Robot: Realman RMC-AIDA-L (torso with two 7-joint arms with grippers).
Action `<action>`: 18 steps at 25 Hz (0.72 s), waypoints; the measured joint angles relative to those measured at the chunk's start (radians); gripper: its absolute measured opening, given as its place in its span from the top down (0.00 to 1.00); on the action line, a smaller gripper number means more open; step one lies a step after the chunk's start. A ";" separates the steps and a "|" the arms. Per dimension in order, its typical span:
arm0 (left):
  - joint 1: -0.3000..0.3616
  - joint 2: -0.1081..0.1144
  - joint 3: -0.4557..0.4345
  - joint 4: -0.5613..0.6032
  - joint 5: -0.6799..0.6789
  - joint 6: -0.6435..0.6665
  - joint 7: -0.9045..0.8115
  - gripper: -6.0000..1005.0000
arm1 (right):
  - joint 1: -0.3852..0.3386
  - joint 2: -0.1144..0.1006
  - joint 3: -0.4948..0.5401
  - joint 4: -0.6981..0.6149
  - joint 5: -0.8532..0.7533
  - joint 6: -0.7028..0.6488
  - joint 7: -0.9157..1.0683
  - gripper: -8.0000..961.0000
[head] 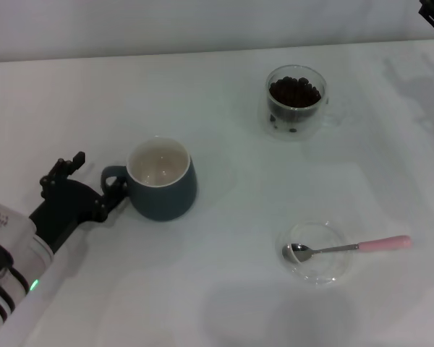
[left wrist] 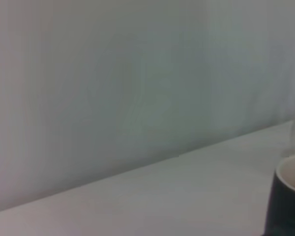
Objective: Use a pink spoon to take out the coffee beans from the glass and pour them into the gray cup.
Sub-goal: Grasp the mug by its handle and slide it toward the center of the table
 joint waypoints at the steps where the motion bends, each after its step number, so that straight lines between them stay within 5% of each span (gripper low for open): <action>1: 0.007 0.000 0.000 0.005 0.010 0.001 0.001 0.42 | -0.001 0.000 -0.001 0.000 0.000 0.000 0.000 0.11; 4: 0.024 0.000 0.000 0.016 0.024 0.009 0.009 0.20 | -0.002 0.000 -0.002 -0.001 -0.003 0.000 0.001 0.11; 18: 0.109 0.000 0.001 0.020 0.046 0.116 0.054 0.16 | 0.000 0.000 -0.005 0.000 -0.009 0.000 0.002 0.11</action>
